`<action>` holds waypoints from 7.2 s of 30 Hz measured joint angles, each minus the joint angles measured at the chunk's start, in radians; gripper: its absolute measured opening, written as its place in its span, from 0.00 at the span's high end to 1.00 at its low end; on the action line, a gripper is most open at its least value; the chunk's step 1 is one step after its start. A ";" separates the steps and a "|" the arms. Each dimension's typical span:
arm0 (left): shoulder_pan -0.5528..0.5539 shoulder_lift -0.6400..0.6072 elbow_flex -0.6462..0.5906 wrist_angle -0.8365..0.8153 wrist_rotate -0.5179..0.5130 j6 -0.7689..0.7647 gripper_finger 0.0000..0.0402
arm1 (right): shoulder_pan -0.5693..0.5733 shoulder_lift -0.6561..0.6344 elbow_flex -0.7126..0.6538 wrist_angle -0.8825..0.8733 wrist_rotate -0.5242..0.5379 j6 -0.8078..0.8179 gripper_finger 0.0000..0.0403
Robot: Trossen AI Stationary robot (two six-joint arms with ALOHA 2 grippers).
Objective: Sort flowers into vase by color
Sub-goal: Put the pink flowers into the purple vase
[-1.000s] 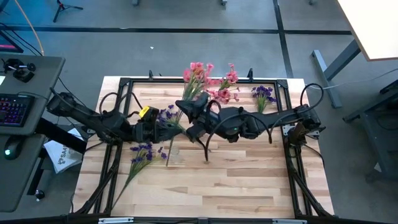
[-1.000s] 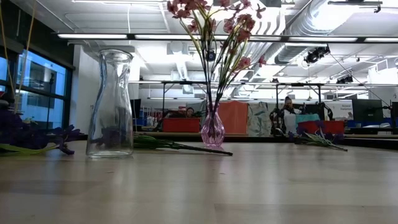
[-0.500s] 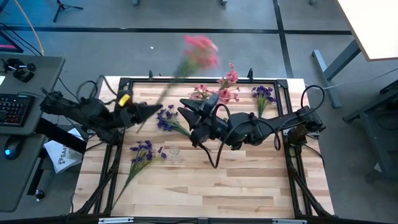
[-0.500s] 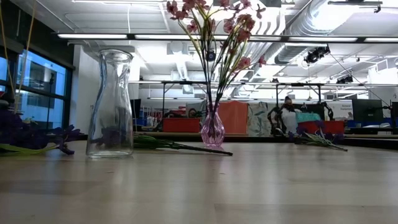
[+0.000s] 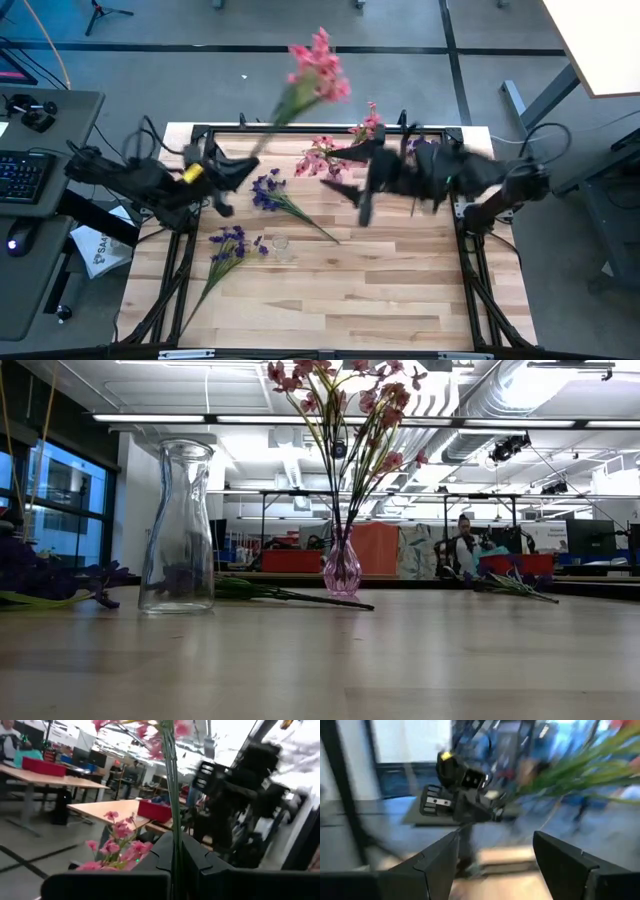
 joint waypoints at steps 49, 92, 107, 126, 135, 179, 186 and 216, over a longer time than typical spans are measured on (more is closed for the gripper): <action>0.068 0.478 0.214 0.420 0.315 0.072 1.00 | -0.024 -0.069 -0.636 1.264 -0.142 0.131 0.37; 0.010 0.055 0.185 -0.384 0.144 -0.065 0.64 | 0.118 -0.395 -0.718 0.513 -0.137 0.173 1.00; -0.006 -0.006 -0.263 -0.046 0.029 -0.352 0.63 | 0.256 -0.336 -1.371 1.043 0.146 0.377 1.00; 0.043 -0.007 -0.282 -0.027 -0.010 -0.372 0.63 | 0.012 -0.200 -1.042 0.806 0.093 -0.423 1.00; 0.055 -0.007 -0.282 -0.036 -0.010 -0.363 0.63 | -0.098 -0.101 -0.979 0.805 0.011 -0.501 1.00; 0.055 -0.007 -0.282 -0.079 -0.011 -0.301 0.63 | -0.307 -0.092 -0.978 0.807 -0.033 -0.201 1.00; 0.055 -0.007 -0.282 -0.081 -0.005 -0.285 0.63 | -0.344 -0.092 -0.978 0.805 -0.029 -0.071 1.00; 0.054 -0.007 -0.282 -0.083 0.026 -0.284 0.63 | -0.332 -0.133 -0.978 0.712 -0.033 0.123 0.22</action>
